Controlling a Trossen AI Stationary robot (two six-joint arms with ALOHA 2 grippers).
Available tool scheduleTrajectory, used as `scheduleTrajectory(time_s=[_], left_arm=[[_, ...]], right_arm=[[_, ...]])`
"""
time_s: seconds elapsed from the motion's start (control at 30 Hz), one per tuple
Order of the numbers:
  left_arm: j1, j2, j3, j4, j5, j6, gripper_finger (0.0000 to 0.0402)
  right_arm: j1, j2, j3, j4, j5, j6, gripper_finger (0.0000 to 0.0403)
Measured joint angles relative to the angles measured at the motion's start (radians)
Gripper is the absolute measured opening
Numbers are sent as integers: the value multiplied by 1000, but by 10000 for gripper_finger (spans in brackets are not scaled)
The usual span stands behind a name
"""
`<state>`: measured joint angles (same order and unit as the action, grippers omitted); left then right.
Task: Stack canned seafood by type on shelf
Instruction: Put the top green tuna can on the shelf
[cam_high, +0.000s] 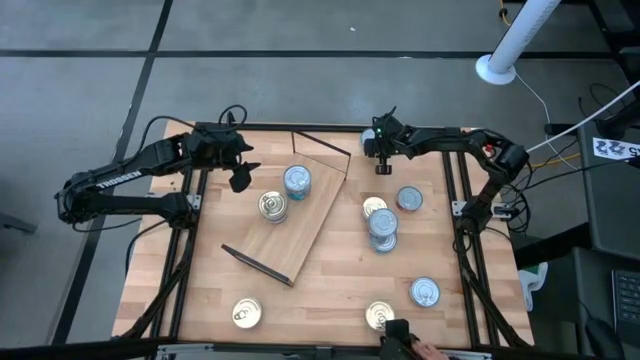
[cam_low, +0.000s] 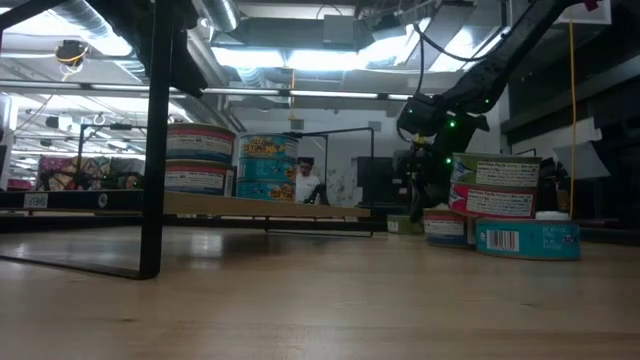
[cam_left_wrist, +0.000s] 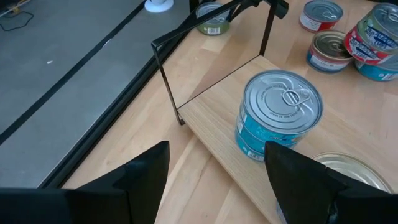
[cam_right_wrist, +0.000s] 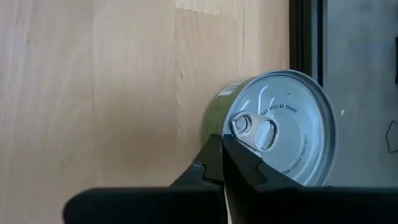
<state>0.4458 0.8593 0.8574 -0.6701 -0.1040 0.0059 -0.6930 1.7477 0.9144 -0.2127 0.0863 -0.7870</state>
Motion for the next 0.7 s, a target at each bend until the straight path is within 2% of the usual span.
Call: scheduleTrajectory(time_s=[0.43,0.7], left_arm=[[0,0,0,0,0,0,258],[0,0,0,0,0,0,258]], right_arm=[[0,7,190,-275,2,11,0],[0,4,247,-383,4,61,0]])
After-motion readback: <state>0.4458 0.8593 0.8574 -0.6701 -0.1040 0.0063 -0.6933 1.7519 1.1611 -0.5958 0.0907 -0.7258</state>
